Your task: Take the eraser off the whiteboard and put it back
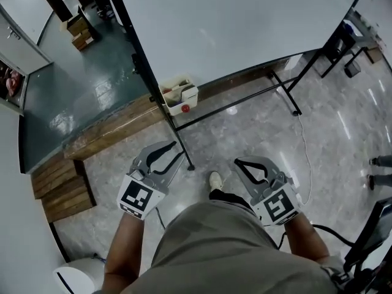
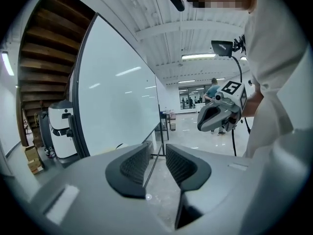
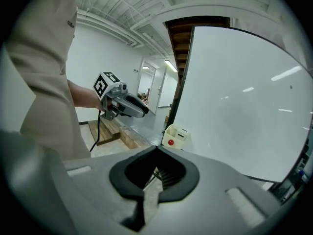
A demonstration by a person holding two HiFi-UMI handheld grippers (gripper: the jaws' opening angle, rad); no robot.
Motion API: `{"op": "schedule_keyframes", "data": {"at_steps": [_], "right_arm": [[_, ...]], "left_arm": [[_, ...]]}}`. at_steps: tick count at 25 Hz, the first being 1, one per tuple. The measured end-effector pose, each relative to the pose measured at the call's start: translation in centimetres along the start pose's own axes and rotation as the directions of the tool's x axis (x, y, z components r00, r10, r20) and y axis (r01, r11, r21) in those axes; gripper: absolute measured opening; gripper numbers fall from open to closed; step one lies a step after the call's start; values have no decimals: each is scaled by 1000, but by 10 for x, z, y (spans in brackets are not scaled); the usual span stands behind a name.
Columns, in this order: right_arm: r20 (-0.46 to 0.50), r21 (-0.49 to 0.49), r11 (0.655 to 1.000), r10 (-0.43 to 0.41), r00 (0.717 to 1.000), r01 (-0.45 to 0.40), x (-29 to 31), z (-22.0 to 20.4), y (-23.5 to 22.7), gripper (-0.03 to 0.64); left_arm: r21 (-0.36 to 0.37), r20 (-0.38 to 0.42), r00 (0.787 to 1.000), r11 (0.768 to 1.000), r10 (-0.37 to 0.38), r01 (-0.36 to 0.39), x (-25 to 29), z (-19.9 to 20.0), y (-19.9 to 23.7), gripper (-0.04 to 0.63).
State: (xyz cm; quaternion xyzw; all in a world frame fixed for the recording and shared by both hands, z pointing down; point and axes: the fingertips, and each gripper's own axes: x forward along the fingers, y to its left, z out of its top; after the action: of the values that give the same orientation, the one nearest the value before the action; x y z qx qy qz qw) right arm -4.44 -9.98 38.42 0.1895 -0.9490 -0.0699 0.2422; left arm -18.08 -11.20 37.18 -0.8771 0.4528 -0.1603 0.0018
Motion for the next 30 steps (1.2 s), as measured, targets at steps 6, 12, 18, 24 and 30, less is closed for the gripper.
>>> {"op": "schedule_keyframes", "data": {"at_steps": [6, 12, 18, 24, 30], "right_arm": [[-2, 20, 1000, 14, 1000, -14, 18, -11, -36, 2], [-6, 29, 999, 13, 1000, -13, 28, -23, -71, 2], [-14, 33, 999, 19, 1000, -19, 35, -34, -95, 2], [-18, 39, 999, 13, 1000, -13, 37, -42, -117, 2], [-24, 50, 999, 9, 1000, -7, 37, -52, -132, 2]], "left_arm": [[25, -45, 999, 1000, 5, -4, 44, -1, 31, 150], [50, -84, 996, 999, 17, -13, 81, -5, 59, 164], [59, -138, 990, 998, 31, -23, 110, -17, 84, 192], [68, -187, 981, 997, 51, -39, 133, -30, 106, 221], [71, -234, 971, 997, 44, -28, 152, -45, 120, 242]]}}
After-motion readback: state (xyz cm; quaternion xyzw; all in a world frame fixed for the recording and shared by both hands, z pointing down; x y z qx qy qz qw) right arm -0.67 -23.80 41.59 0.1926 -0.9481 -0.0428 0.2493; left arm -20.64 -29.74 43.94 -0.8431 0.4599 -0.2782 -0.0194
